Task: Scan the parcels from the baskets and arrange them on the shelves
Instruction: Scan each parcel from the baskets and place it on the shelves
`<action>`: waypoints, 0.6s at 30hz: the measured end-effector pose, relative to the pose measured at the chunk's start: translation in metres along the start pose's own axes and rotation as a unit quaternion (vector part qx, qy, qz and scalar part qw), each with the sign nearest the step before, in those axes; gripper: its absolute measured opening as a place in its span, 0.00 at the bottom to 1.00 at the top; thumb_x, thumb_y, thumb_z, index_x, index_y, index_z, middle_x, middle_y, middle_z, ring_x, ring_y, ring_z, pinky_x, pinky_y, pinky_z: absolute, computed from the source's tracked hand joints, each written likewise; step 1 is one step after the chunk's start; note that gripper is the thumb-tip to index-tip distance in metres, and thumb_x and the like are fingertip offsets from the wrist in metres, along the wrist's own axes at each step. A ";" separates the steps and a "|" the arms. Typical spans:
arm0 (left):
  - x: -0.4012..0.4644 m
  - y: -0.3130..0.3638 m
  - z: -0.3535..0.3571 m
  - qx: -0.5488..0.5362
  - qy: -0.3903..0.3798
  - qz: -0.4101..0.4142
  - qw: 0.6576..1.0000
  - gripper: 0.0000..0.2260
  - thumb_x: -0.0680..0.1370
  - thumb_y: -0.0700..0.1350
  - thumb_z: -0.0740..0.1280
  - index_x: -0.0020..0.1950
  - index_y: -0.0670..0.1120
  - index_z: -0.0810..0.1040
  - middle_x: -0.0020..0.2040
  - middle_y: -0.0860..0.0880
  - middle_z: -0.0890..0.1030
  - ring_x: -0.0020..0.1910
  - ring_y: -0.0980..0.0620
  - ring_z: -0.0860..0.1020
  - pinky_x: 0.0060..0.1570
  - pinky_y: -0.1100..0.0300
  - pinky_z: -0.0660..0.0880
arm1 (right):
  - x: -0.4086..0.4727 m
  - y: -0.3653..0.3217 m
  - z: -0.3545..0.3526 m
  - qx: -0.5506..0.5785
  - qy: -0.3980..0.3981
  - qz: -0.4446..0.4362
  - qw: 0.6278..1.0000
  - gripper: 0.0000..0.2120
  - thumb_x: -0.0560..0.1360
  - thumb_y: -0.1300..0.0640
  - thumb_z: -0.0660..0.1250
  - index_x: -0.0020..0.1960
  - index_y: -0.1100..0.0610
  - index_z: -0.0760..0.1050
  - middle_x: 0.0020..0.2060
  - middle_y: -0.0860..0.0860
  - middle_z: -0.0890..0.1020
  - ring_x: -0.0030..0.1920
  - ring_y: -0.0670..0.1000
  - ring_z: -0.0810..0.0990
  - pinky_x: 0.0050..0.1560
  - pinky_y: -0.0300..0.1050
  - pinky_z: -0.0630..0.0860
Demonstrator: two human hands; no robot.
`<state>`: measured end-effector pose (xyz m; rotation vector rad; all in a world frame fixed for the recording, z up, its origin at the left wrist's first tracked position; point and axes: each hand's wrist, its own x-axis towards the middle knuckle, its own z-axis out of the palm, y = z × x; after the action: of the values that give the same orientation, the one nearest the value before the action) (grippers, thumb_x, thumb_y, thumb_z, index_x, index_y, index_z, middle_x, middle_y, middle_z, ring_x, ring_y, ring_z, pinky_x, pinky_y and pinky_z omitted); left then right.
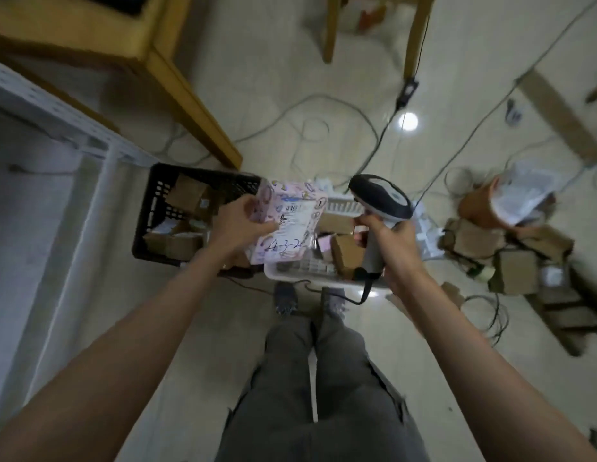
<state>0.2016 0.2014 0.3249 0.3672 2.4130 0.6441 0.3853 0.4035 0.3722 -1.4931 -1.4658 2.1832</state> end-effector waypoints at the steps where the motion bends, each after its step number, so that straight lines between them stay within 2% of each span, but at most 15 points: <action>1: -0.006 0.011 -0.015 -0.018 0.005 -0.006 1.000 0.26 0.67 0.54 0.81 0.61 0.48 0.80 0.54 0.54 0.82 0.52 0.54 0.79 0.49 0.57 0.74 | -0.011 -0.018 0.003 -0.007 -0.010 -0.027 1.000 0.10 0.77 0.63 0.69 0.41 0.51 0.82 0.35 0.52 0.86 0.29 0.47 0.79 0.30 0.41 0.78; 3: -0.016 0.030 -0.045 -0.064 0.019 -0.011 0.998 0.25 0.68 0.54 0.81 0.61 0.47 0.81 0.56 0.52 0.83 0.54 0.51 0.81 0.54 0.52 0.78 | -0.033 -0.051 0.010 -0.015 -0.038 -0.068 0.997 0.06 0.78 0.61 0.70 0.49 0.50 0.81 0.43 0.55 0.87 0.31 0.48 0.79 0.33 0.43 0.80; 5: -0.026 0.048 -0.073 -0.094 0.044 -0.006 0.995 0.23 0.68 0.54 0.81 0.58 0.47 0.82 0.53 0.50 0.84 0.52 0.50 0.82 0.54 0.50 0.79 | -0.050 -0.081 0.017 -0.025 -0.065 -0.093 0.993 0.04 0.79 0.60 0.70 0.54 0.55 0.80 0.46 0.57 0.87 0.32 0.50 0.79 0.36 0.45 0.80; 7: -0.035 0.067 -0.096 -0.125 0.067 -0.001 0.990 0.25 0.65 0.58 0.80 0.56 0.47 0.82 0.52 0.49 0.84 0.52 0.49 0.82 0.53 0.50 0.78 | -0.064 -0.107 0.026 -0.045 -0.088 -0.119 0.988 0.03 0.79 0.60 0.70 0.53 0.57 0.81 0.47 0.57 0.87 0.33 0.51 0.78 0.39 0.48 0.79; 10: -0.048 0.093 -0.126 -0.178 0.098 0.001 0.979 0.33 0.58 0.63 0.78 0.57 0.47 0.82 0.53 0.48 0.84 0.53 0.48 0.82 0.54 0.50 0.79 | -0.082 -0.141 0.039 -0.067 -0.116 -0.157 0.978 0.02 0.79 0.61 0.70 0.50 0.55 0.81 0.46 0.59 0.87 0.34 0.53 0.78 0.42 0.51 0.79; 12: -0.053 0.106 -0.143 -0.213 0.113 0.007 0.970 0.34 0.56 0.64 0.78 0.56 0.47 0.81 0.52 0.48 0.84 0.52 0.48 0.83 0.56 0.48 0.79 | -0.091 -0.160 0.047 -0.070 -0.127 -0.178 0.973 0.02 0.78 0.60 0.71 0.51 0.56 0.80 0.44 0.61 0.85 0.33 0.54 0.78 0.42 0.52 0.78; 15: -0.058 0.122 -0.166 -0.219 0.143 0.020 0.965 0.25 0.58 0.62 0.78 0.51 0.53 0.81 0.48 0.52 0.85 0.49 0.53 0.83 0.51 0.53 0.80 | -0.102 -0.181 0.056 -0.076 -0.149 -0.212 0.963 0.08 0.78 0.61 0.72 0.56 0.61 0.80 0.41 0.59 0.83 0.34 0.56 0.77 0.41 0.48 0.79; 18: -0.061 0.134 -0.184 -0.231 0.167 0.039 0.958 0.18 0.63 0.57 0.82 0.46 0.56 0.79 0.45 0.55 0.85 0.46 0.58 0.83 0.41 0.63 0.76 | -0.110 -0.196 0.060 -0.109 -0.167 -0.245 0.949 0.07 0.77 0.63 0.72 0.52 0.65 0.80 0.34 0.58 0.80 0.33 0.54 0.78 0.36 0.40 0.77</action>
<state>0.1487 0.2239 0.5539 0.1647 2.4590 1.3656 0.3185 0.4061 0.5945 -0.6970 -1.9785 2.0679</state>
